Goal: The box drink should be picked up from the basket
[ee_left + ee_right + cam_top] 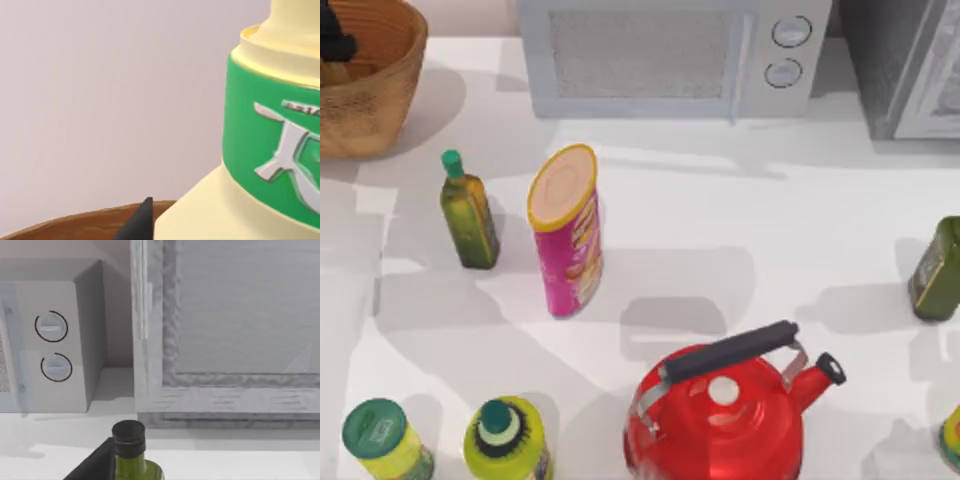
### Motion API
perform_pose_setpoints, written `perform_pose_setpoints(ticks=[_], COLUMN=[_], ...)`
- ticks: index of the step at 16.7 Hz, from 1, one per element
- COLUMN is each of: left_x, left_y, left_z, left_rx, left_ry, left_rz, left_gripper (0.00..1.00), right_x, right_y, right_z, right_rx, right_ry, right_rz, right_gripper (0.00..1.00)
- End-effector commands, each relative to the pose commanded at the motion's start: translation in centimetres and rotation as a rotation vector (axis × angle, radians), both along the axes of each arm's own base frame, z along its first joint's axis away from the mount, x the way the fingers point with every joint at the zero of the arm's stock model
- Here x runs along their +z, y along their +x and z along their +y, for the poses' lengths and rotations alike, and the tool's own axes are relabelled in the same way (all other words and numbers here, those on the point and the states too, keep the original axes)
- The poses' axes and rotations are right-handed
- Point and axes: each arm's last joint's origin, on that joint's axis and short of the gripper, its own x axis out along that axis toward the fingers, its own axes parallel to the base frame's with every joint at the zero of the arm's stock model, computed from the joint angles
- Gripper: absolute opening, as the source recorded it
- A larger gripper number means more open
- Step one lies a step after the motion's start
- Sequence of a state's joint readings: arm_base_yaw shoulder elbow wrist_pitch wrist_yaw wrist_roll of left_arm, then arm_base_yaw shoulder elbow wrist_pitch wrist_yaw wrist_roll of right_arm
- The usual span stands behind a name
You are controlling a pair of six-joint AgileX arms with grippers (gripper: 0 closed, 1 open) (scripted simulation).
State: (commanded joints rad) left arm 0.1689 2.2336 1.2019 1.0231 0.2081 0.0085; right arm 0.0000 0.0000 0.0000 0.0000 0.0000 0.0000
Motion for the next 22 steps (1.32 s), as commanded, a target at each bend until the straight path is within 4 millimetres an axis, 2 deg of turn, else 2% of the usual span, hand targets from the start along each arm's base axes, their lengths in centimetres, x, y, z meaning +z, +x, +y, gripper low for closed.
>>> perform_pose_setpoints(ticks=[5, 6, 13, 14, 17, 19, 22], left_x=[0.0, 0.0, 0.0, 0.9, 1.3, 2.7, 6.1], left_y=[0.0, 0.0, 0.0, -0.1, 0.0, 0.3, 0.7], left_z=[0.0, 0.0, 0.0, 0.3, 0.3, 0.4, 0.5], left_rx=[0.0, 0.0, 0.0, 0.006, 0.008, 0.009, 0.01], left_ry=[0.0, 0.0, 0.0, 0.006, 0.001, 0.0, 0.004], left_rz=[0.0, 0.0, 0.0, -0.018, -0.007, -0.006, -0.016], left_gripper=[0.02, 0.0, 0.0, 0.0, 0.0, 0.0, 0.0], right_x=[0.0, 0.0, 0.0, 0.0, 0.0, 0.0, 0.0], right_y=[0.0, 0.0, 0.0, 0.0, 0.0, 0.0, 0.0], right_z=[0.0, 0.0, 0.0, 0.0, 0.0, 0.0, 0.0], right_rx=[0.0, 0.0, 0.0, 0.0, 0.0, 0.0, 0.0], right_ry=[0.0, 0.0, 0.0, 0.0, 0.0, 0.0, 0.0], right_rz=[0.0, 0.0, 0.0, 0.0, 0.0, 0.0, 0.0], right_gripper=[1.0, 1.0, 1.0, 1.0, 1.0, 1.0, 1.0])
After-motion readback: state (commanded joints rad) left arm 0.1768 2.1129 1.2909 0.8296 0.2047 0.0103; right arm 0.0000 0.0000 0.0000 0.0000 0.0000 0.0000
